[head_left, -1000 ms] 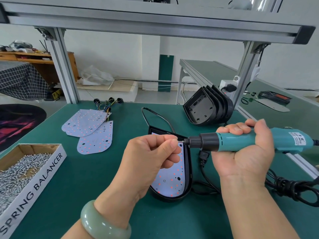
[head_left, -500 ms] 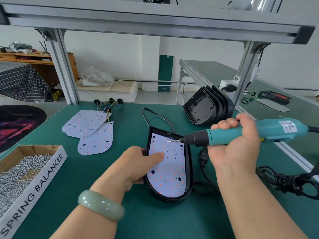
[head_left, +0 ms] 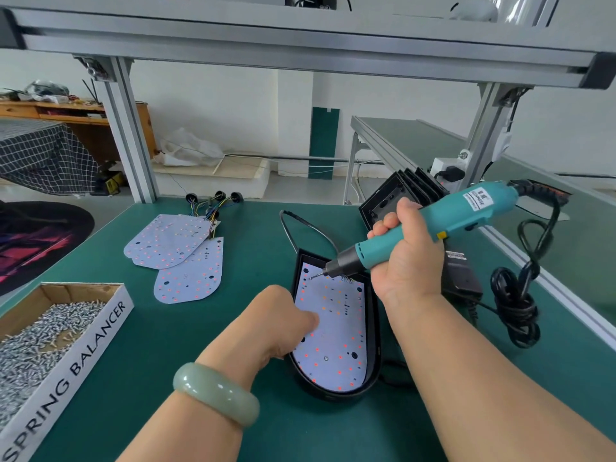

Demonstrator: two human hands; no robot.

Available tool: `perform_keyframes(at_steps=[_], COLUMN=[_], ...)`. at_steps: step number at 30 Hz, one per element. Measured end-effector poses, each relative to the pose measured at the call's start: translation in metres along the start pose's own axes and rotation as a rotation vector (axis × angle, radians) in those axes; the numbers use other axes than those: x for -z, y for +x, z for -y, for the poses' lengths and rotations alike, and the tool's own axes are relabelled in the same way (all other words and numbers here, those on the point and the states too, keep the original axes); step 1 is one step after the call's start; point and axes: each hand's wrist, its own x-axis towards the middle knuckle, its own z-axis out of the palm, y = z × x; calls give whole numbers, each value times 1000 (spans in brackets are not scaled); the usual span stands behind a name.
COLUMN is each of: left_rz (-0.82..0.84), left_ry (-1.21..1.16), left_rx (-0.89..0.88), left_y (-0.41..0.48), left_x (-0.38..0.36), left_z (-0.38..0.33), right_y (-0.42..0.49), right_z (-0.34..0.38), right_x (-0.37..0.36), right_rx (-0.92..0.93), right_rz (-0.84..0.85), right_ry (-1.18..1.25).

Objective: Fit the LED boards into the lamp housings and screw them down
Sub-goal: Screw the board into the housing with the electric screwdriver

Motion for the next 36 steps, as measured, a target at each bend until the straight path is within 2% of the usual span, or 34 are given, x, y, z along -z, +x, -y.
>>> perform_keyframes(at_steps=[6, 15, 23, 26, 31, 36], left_rz=[-9, -4, -1, -9, -5, -12], left_ry=[24, 42, 58, 81, 102, 102], left_rx=[7, 12, 13, 14, 13, 33], left_y=[0, -1, 1, -1, -1, -3], left_x=[0, -1, -1, -1, -1, 0], left_z=[-2, -2, -2, -3, -8, -7], right_y=[2, 5, 10, 9, 5, 4], right_z=[-6, -5, -7, -11, -16, -20], right_x=[-4, -17, -9, -15, -36, -41], right_rx=[32, 82, 42, 72, 104, 29], right_rz=[34, 215, 146, 216, 454, 428], right_ry=[-61, -180, -107, -177, -241, -258])
